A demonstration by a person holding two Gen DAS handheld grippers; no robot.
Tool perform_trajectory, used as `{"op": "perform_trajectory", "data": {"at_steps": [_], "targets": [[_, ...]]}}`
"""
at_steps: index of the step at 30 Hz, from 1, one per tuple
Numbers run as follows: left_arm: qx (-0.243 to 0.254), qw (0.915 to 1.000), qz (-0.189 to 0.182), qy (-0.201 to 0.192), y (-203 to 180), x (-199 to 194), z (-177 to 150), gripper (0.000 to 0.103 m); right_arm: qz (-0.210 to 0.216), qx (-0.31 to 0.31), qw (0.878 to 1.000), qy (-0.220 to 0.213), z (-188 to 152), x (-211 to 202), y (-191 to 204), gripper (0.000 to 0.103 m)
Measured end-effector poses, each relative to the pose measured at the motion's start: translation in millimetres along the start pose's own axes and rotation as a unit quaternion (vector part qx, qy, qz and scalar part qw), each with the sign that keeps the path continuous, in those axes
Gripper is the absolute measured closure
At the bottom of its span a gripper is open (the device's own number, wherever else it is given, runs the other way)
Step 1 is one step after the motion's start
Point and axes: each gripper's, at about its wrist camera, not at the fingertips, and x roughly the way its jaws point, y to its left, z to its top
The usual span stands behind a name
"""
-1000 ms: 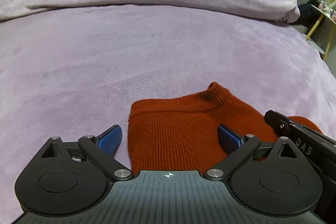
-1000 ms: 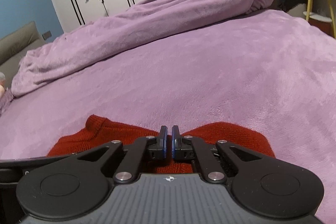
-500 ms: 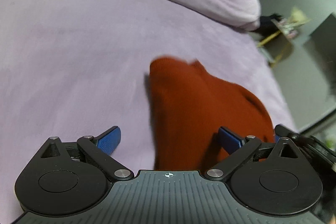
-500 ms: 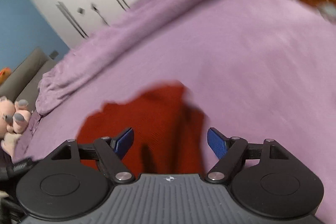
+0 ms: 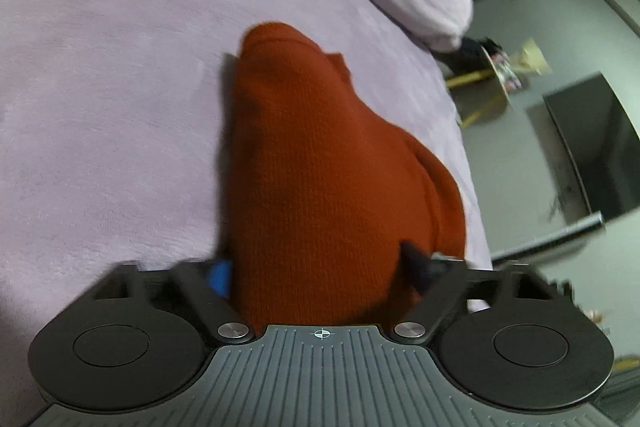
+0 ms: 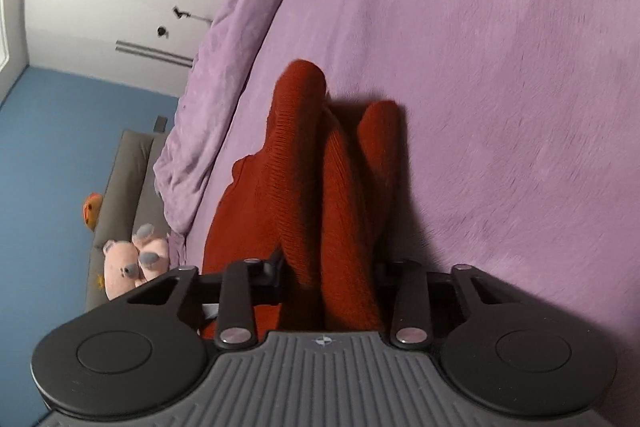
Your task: Fold small clothes
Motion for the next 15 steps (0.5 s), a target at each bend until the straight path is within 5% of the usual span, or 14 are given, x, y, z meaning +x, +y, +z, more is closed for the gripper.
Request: {"op": "perform_trajectory", "data": {"at_steps": [3, 9, 12, 15], "targets": [[-0.025, 0.9996, -0.005, -0.011, 2, -11, -2, 0.05, 0.042, 0.021, 0.999, 0.016, -16, 5, 13, 0.071], [0.017, 0.999, 0.024, -0.034, -13, -95, -15, 0.051, 0.067, 0.013, 0.992, 0.105, -78, 33, 45, 0.071], [0.029, 0.9959, 0.079, -0.033, -4, -138, -22, 0.044, -0.006, -0.044, 0.992, 0.114, -114, 44, 61, 0.062], [0.05, 0.9824, 0.177, -0.033, 7, -164, -42, 0.04, -0.091, -0.147, 0.985, 0.027, -145, 24, 94, 0.047]]}}
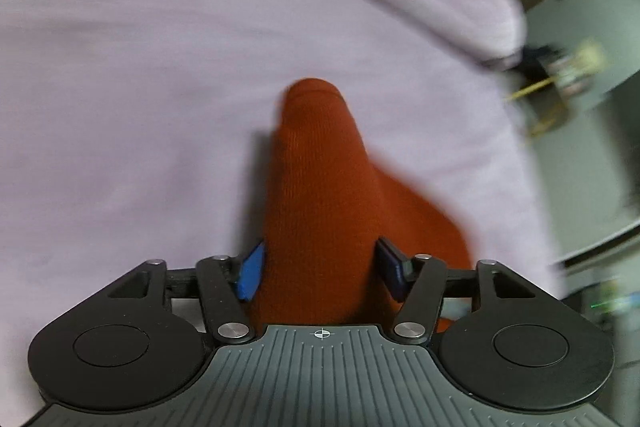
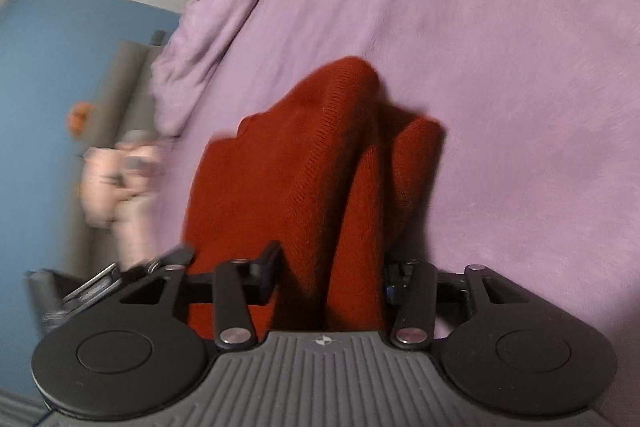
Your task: Fold small clothes
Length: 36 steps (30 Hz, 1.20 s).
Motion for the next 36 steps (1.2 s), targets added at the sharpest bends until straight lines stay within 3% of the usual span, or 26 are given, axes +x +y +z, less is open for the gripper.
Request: {"op": "perform_trajectory", "data": {"at_steps": [1, 3, 4, 7, 10, 12, 13, 14, 17, 18, 21, 22, 25, 28, 33, 36], "targets": [[0.023, 0.9995, 0.021, -0.004, 1, -8, -10, 0.04, -0.032, -0.027, 0.999, -0.034, -9, -13, 12, 0.039], [0.047, 0.9983, 0.013, -0.031, 2, -31, -33, 0.031, -0.078, -0.062, 0.992, -0.083, -30, -39, 31, 0.038], [0.052, 0.9978, 0.009, -0.041, 5, -41, -45, 0.025, -0.073, -0.07, 0.991, -0.092, -41, -50, 35, 0.038], [0.07, 0.9949, 0.01, -0.071, 5, -57, -80, 0.021, -0.061, -0.079, 0.992, -0.072, -72, -61, 42, 0.034], [0.083, 0.9948, 0.006, -0.059, 16, -56, -112, 0.021, -0.075, -0.063, 0.994, -0.039, -89, -53, 32, 0.035], [0.09, 0.9945, 0.022, -0.049, 24, -56, -126, 0.021, -0.072, -0.044, 0.996, -0.043, -94, -49, 27, 0.035], [0.098, 0.9935, 0.033, -0.048, 25, -53, -130, 0.021, -0.077, -0.038, 0.995, -0.051, -95, -46, 27, 0.038], [0.107, 0.9921, 0.039, -0.054, 26, -53, -134, 0.021, -0.085, -0.036, 0.994, -0.061, -96, -42, 28, 0.051], [0.129, 0.986, 0.083, -0.065, 22, -44, -136, 0.022, -0.123, -0.07, 0.987, -0.073, -100, -35, 38, 0.07], [0.13, 0.985, 0.094, -0.065, 21, -41, -135, 0.022, -0.117, -0.069, 0.988, -0.076, -102, -42, 35, 0.074], [0.103, 0.9867, 0.1, -0.076, 21, -40, -131, 0.028, -0.028, 0.023, 0.995, -0.09, -95, -62, 15, 0.081], [0.087, 0.9883, 0.095, -0.083, 23, -42, -129, 0.032, -0.023, 0.042, 0.995, -0.09, -93, -66, 6, 0.082], [0.049, 0.9911, 0.073, -0.1, 29, -53, -129, 0.037, -0.092, 0.002, 0.993, -0.074, -96, -65, 3, 0.08], [0.037, 0.992, 0.08, -0.09, 34, -58, -136, 0.037, -0.133, -0.043, 0.987, -0.084, -100, -73, 15, 0.072], [0.019, 0.9923, 0.068, -0.102, 46, -78, -147, 0.038, -0.092, -0.053, 0.987, -0.122, -94, -90, 29, 0.065], [0.002, 0.991, 0.067, -0.116, 52, -91, -147, 0.036, -0.086, -0.056, 0.988, -0.114, -88, -78, 33, 0.063]]}}
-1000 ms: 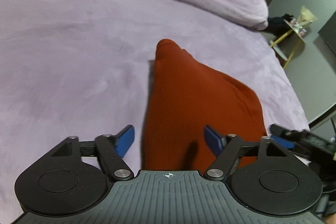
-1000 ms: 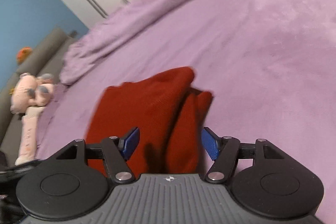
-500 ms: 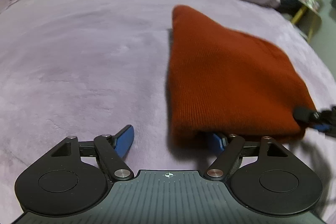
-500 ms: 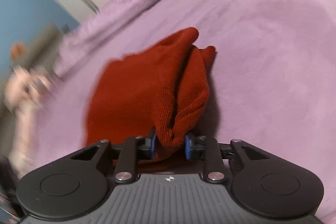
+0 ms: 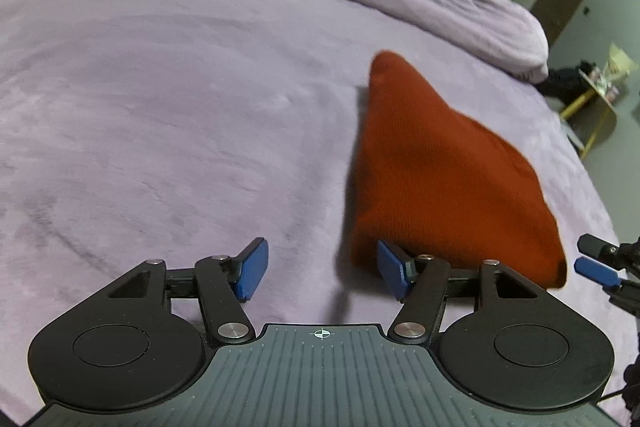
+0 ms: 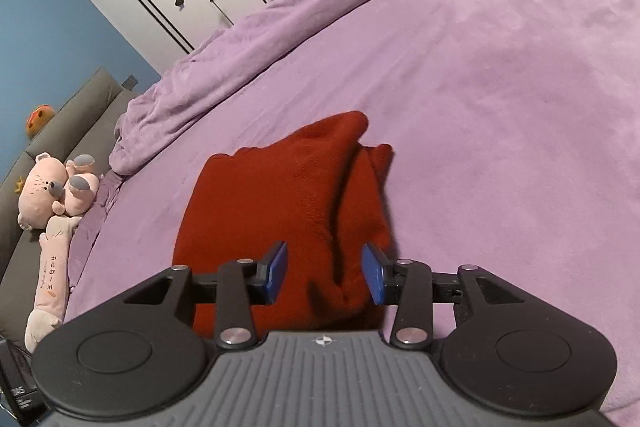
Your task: Fold small clothes
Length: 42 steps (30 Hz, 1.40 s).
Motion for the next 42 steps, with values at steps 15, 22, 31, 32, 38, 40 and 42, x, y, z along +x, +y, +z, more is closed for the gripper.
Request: {"op": "perform_trajectory", "data": {"at_steps": [15, 22, 31, 32, 38, 40, 42], "targets": [[0.068, 0.9948, 0.049, 0.058, -44, 24, 8, 0.02, -0.136, -0.165, 0.973, 0.083, -42, 2, 40, 0.033], [0.126, 0.9902, 0.047, 0.038, -68, -18, -13, 0.008, -0.128, -0.189, 0.972, 0.063, -76, -37, 55, 0.004], [0.174, 0.9761, 0.129, 0.021, -79, -40, -14, 0.004, -0.134, -0.158, 0.977, 0.05, -68, -54, 79, 0.004], [0.173, 0.9763, 0.128, 0.022, -79, -43, -13, 0.003, -0.132, -0.157, 0.977, 0.051, -68, -53, 82, 0.004], [0.184, 0.9726, 0.139, 0.026, -83, -46, -9, 0.002, -0.192, -0.179, 0.962, 0.073, -69, -40, 105, 0.004], [0.186, 0.972, 0.14, 0.032, -85, -45, -9, 0.002, -0.196, -0.178, 0.961, 0.082, -68, -38, 108, 0.004], [0.186, 0.9719, 0.141, 0.034, -86, -45, -9, 0.002, -0.193, -0.173, 0.962, 0.088, -68, -36, 107, 0.004]]}}
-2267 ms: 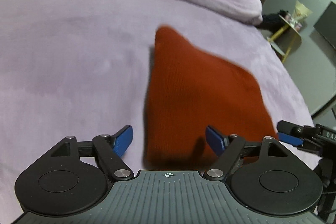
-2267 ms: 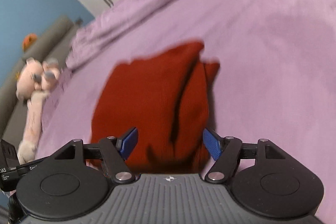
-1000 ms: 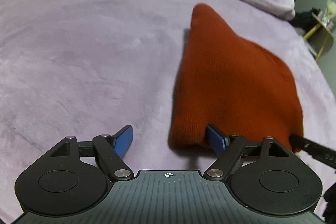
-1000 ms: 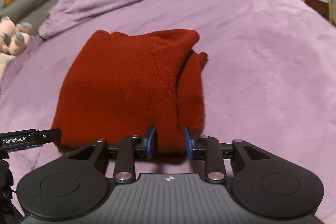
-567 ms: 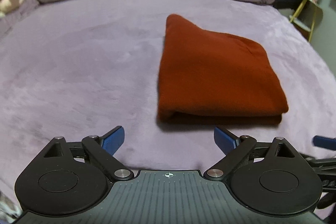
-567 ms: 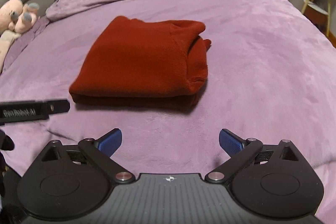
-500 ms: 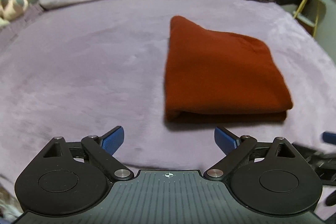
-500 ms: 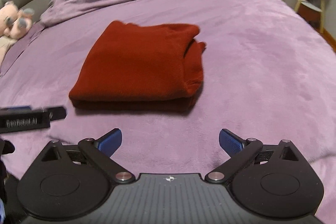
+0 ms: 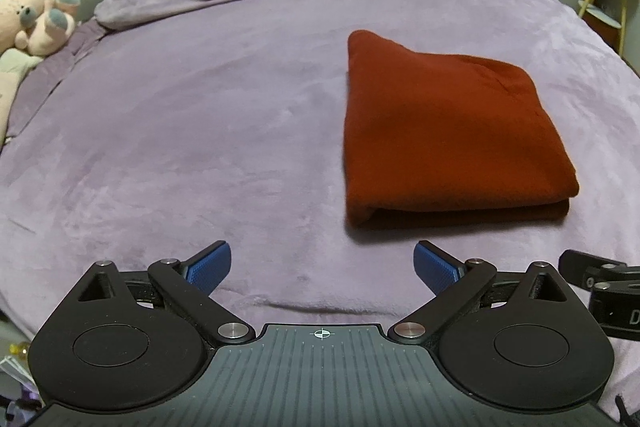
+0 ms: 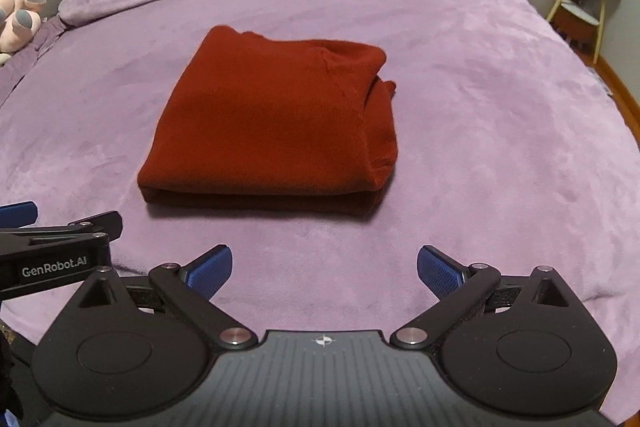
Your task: Fold small clothes
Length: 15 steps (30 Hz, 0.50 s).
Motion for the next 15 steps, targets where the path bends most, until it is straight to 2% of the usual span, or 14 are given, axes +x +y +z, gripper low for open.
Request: {"op": "perform_trajectory", "data": {"at_steps": [15], "targets": [[-0.008, 0.9999, -0.012, 0.007, 3.3, 0.5, 1.8, 0.002, -0.012, -0.009, 1.0, 0.008, 2.0, 3.8, 6.9, 0.004]]}}
